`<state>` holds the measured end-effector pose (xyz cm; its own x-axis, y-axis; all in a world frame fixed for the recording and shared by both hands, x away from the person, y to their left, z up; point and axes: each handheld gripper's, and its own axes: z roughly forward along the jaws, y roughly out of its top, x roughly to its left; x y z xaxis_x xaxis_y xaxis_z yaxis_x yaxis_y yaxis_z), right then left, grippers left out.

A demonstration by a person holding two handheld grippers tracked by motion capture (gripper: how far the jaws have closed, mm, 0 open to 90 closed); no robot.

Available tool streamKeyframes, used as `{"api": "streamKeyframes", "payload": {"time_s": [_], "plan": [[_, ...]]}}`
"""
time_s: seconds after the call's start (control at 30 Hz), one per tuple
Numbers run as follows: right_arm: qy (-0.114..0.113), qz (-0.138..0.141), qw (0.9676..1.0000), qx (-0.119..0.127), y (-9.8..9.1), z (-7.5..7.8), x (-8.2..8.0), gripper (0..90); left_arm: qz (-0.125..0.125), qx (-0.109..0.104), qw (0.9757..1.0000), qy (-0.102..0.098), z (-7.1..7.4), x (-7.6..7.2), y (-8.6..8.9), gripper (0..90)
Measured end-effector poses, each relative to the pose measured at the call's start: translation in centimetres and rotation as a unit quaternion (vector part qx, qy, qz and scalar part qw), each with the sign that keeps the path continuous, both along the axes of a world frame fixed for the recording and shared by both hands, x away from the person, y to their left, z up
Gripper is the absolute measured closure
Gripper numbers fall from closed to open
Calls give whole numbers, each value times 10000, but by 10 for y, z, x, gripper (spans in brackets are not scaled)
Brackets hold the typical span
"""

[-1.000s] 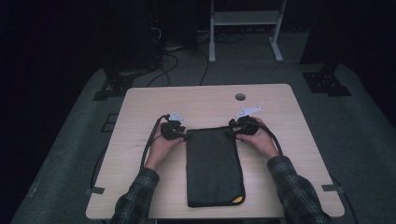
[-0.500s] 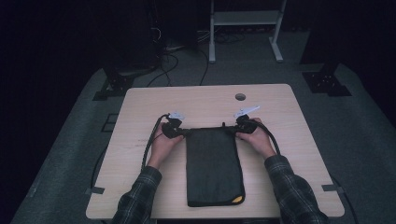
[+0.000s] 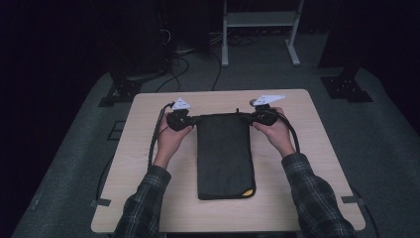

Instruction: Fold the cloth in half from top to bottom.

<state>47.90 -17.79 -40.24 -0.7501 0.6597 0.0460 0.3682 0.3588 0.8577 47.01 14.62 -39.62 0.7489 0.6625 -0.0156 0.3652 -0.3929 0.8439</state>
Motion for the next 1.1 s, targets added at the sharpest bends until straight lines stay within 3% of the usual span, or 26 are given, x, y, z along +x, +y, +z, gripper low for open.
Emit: {"api": "streamKeyframes", "payload": {"time_s": [0.13, 0.33, 0.57, 0.7, 1.0, 1.1], "plan": [[5, 232, 9997, 104, -5, 0, -19, 827, -233, 46, 9997, -27, -1, -17, 3, 849], [165, 547, 9979, 316, -13, -14, -49, 827, -538, 118, 9985, -1, -5, -46, 5, 849], [263, 837, 9959, 229, -17, -24, -83, 826, -806, 12, 9966, 148, -12, -80, 8, 849], [282, 970, 9947, 166, -18, -27, -99, 827, -895, 54, 9957, 249, -17, -96, 9, 849], [413, 1222, 9916, 19, -17, -37, -131, 825, -1113, 12, 9925, 498, -29, -128, 12, 848], [415, 1255, 9912, -31, -19, -39, -138, 825, -1198, 100, 9910, 583, -35, -136, 10, 847]]}}
